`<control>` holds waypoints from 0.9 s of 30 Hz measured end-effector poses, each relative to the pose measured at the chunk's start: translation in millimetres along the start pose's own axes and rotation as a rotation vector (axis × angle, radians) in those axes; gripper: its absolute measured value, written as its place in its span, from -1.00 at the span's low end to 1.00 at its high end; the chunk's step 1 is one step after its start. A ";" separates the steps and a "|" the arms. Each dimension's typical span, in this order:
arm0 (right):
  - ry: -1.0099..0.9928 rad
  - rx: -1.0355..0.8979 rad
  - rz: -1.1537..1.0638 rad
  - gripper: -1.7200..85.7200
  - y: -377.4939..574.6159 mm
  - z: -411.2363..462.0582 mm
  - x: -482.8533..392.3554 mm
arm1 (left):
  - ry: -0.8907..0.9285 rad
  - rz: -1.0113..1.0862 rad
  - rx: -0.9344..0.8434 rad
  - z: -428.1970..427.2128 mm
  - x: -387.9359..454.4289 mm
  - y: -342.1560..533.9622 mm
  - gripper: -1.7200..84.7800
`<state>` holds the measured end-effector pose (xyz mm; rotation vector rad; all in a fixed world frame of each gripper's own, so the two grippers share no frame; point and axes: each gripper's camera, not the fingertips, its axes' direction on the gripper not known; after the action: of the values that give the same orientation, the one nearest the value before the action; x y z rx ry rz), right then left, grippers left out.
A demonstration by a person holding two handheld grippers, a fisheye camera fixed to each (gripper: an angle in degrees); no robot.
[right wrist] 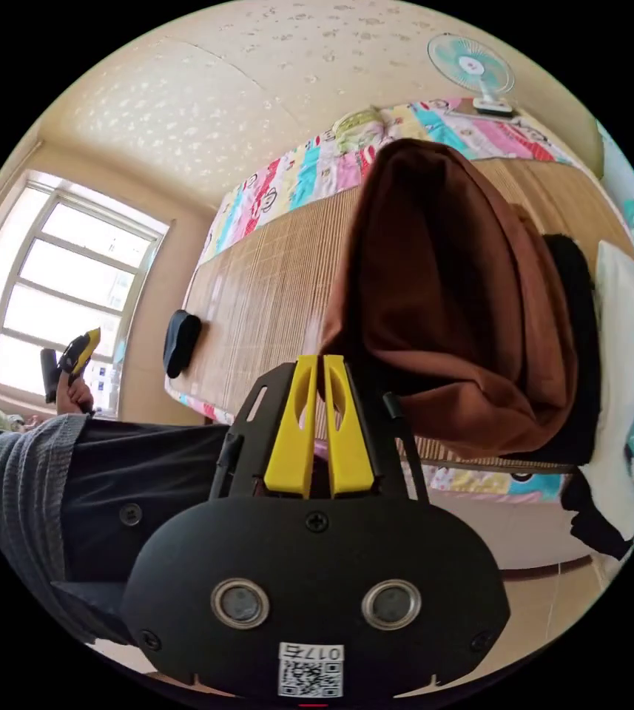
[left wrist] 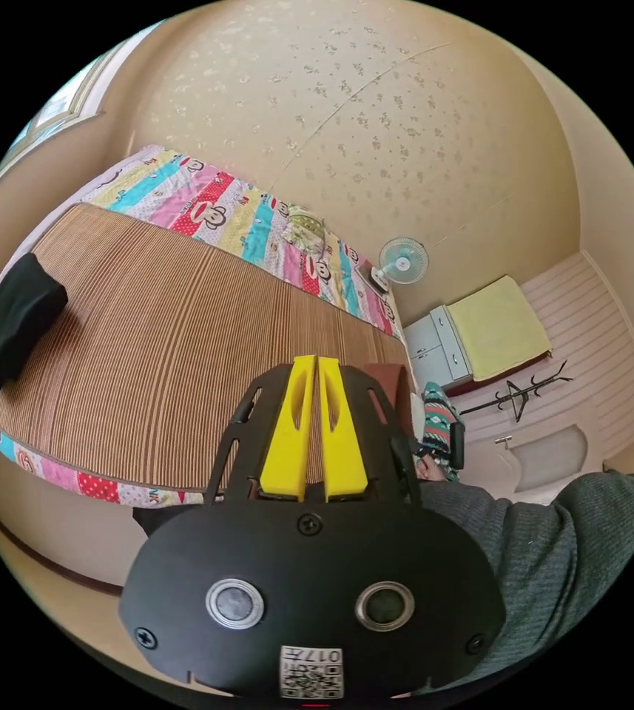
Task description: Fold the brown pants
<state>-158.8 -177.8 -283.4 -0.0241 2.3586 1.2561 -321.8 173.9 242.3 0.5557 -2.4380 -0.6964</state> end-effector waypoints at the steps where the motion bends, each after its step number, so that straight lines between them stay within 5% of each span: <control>1: -0.059 -0.061 0.010 -0.85 4.8 29.6 13.0 | 0.024 0.023 -0.004 8.7 2.0 -13.2 -0.98; 6: -0.182 -0.058 0.062 -0.73 11.2 68.6 78.4 | 0.104 0.054 0.010 27.4 -3.7 -52.8 -0.98; 11: -0.201 0.147 0.587 -0.67 14.7 54.9 224.0 | 0.084 0.044 0.005 39.6 -21.2 -66.2 -0.98; 21: 0.231 0.194 0.496 -0.55 -110.1 75.8 287.0 | 0.105 -0.046 0.022 64.3 -58.9 -72.3 -0.98; 27: 0.258 -0.026 0.487 -0.67 -193.3 182.6 333.8 | 0.151 -0.015 0.011 89.5 -49.9 -80.1 -0.98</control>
<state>-341.1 -80.3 -656.8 0.4285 2.6687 1.5848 -317.8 168.7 112.4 0.6088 -2.3011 -0.6244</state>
